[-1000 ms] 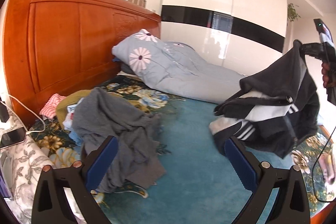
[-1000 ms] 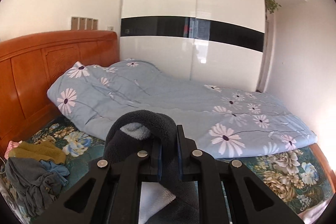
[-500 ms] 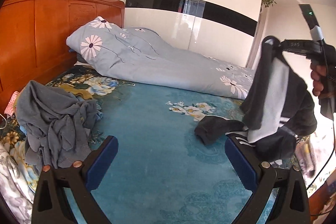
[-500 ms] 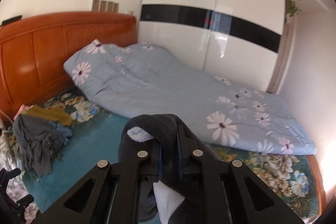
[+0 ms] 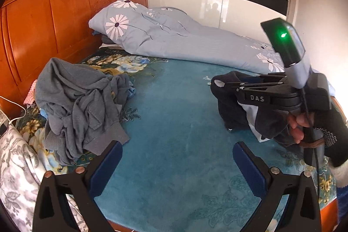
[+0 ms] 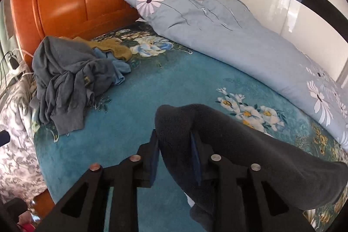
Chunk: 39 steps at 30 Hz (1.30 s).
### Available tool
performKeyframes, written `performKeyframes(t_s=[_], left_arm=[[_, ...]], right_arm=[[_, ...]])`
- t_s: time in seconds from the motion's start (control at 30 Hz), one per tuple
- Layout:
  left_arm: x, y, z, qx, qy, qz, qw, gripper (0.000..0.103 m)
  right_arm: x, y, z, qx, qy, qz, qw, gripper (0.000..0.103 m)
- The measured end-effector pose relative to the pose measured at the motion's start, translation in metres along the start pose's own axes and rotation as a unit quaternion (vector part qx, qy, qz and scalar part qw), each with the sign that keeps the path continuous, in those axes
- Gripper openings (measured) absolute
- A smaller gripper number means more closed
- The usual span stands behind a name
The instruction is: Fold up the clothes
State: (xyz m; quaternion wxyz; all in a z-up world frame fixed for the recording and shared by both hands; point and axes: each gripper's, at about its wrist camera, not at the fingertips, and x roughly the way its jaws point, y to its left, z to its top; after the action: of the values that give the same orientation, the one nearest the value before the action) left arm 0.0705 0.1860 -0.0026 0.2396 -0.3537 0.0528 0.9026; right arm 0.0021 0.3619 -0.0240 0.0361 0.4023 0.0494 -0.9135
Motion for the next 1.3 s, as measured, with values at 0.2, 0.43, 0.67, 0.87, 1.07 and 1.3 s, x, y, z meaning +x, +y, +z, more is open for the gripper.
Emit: performKeyframes(t_s=[0.2, 0.43, 0.67, 0.87, 1.07, 1.3], left_arm=[[0.025, -0.036, -0.006, 0.026, 0.02, -0.035, 0.9988, 0.103], [0.058, -0.098, -0.022, 0.132, 0.041, -0.034, 0.9898, 0.103], [0.07, -0.181, -0.026, 0.293, -0.015, -0.002, 0.956, 0.103], [0.072, -0.228, -0.051, 0.483, -0.131, 0.077, 0.8621, 0.103], [0.088, -0.229, -0.055, 0.607, -0.194, 0.106, 0.7629, 0.103], [0.108, -0.227, -0.007, 0.608, -0.162, 0.057, 0.7748, 0.103]], right_arm=[[-0.079, -0.026, -0.025, 0.016, -0.066, 0.048, 0.997, 0.052], [-0.154, -0.15, -0.173, 0.191, -0.082, -0.103, 0.973, 0.061], [-0.123, -0.17, -0.3, 0.302, 0.002, -0.048, 0.952, 0.061], [-0.084, -0.156, -0.286, 0.272, -0.016, -0.018, 0.962, 0.061], [-0.07, -0.16, -0.257, 0.233, -0.042, -0.061, 0.97, 0.061], [-0.073, -0.189, -0.234, 0.261, -0.072, -0.054, 0.961, 0.03]])
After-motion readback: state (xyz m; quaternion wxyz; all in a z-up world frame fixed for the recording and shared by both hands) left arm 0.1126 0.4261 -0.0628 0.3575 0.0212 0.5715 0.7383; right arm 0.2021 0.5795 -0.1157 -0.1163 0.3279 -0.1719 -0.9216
